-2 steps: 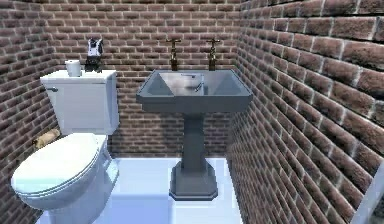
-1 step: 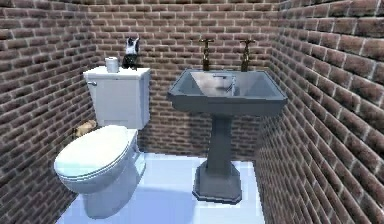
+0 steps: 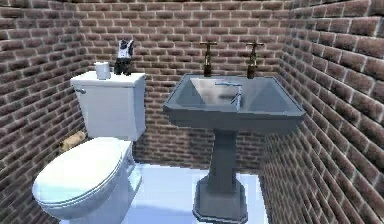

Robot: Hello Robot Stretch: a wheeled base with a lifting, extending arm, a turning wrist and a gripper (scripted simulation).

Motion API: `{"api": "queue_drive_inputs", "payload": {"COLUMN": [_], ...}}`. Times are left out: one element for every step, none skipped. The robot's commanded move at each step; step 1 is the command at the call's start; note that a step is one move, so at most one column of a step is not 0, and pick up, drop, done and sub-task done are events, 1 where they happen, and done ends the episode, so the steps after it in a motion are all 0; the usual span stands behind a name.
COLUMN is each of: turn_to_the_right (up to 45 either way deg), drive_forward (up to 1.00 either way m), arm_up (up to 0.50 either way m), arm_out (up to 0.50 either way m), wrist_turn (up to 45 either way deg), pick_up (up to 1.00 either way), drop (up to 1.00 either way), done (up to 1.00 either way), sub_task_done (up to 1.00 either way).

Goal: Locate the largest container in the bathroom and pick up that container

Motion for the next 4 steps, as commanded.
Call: {"api": "queue_drive_inputs", "payload": {"turn_to_the_right": [-42.0,0.0,45.0,45.0], "drive_forward": [0.00,0.75,0.00,0.00], "arm_up": [0.00,0.00,0.00,0.00], "arm_out": [0.00,0.00,0.00,0.00], "wrist_turn": [0.0,0.0,0.0,0.0], "pick_up": [0.00,0.00,0.00,0.00], "drop": [0.00,0.00,0.00,0.00], "done": [0.00,0.00,0.00,0.00], "sub_task_done": [0.00,0.00,0.00,0.00]}}
